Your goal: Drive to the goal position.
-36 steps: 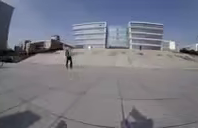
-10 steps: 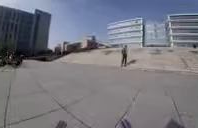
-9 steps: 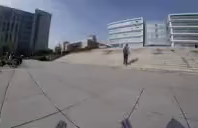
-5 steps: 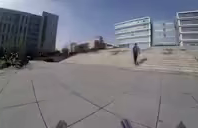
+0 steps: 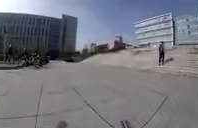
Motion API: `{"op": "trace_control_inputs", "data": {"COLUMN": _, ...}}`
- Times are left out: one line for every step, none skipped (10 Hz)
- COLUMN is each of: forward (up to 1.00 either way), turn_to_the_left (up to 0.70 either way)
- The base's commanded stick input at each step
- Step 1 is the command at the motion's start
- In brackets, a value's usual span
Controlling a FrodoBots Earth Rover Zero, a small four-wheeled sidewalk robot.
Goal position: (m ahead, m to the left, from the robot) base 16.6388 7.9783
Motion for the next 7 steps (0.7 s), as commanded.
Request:
{"op": "trace_control_inputs", "data": {"forward": 1.0, "turn_to_the_left": 0.0}}
{"op": "trace_control_inputs", "data": {"forward": 1.0, "turn_to_the_left": 0.0}}
{"op": "trace_control_inputs", "data": {"forward": 1.0, "turn_to_the_left": 0.0}}
{"op": "trace_control_inputs", "data": {"forward": 1.0, "turn_to_the_left": 0.0}}
{"op": "trace_control_inputs", "data": {"forward": 1.0, "turn_to_the_left": 0.0}}
{"op": "trace_control_inputs", "data": {"forward": 1.0, "turn_to_the_left": 0.0}}
{"op": "trace_control_inputs", "data": {"forward": 1.0, "turn_to_the_left": 0.0}}
